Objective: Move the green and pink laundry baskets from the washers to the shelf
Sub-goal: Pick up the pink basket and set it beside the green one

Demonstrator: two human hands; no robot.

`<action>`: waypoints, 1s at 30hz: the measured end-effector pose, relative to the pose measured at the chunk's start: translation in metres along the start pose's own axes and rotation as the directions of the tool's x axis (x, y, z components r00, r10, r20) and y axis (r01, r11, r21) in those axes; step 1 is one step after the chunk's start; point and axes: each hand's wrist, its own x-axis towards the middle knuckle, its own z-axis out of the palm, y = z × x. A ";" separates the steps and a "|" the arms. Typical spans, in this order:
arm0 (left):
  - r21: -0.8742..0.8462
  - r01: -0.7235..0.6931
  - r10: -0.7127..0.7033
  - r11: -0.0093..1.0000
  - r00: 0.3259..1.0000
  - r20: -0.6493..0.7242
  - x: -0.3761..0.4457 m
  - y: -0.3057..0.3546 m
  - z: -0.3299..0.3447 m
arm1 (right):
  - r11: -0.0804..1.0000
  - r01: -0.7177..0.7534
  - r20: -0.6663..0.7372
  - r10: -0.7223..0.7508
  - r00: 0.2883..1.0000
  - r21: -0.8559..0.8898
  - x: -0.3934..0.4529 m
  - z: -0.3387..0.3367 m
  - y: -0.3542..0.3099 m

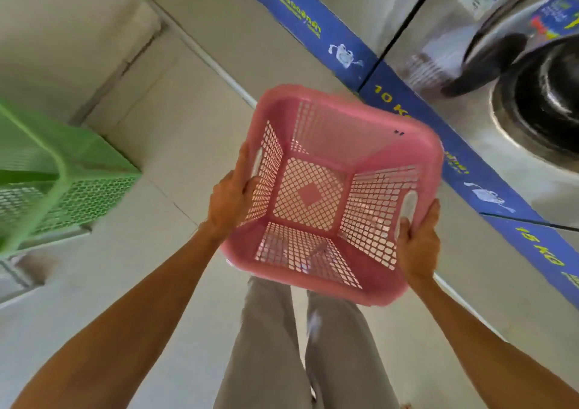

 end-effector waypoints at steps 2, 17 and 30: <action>-0.012 0.100 -0.100 0.995 0.993 -0.060 -0.015 -0.030 -0.029 | 0.996 0.091 0.048 -0.091 0.995 -0.009 0.003 0.015 -0.042; -0.189 0.469 -0.504 0.863 0.770 -0.390 -0.060 -0.194 -0.222 | 0.779 0.627 0.174 -0.617 0.767 0.000 -0.001 0.095 -0.378; -0.465 0.560 -0.722 0.686 0.601 -0.341 0.001 -0.289 -0.275 | 0.725 0.676 0.249 -0.685 0.685 0.134 0.047 0.183 -0.563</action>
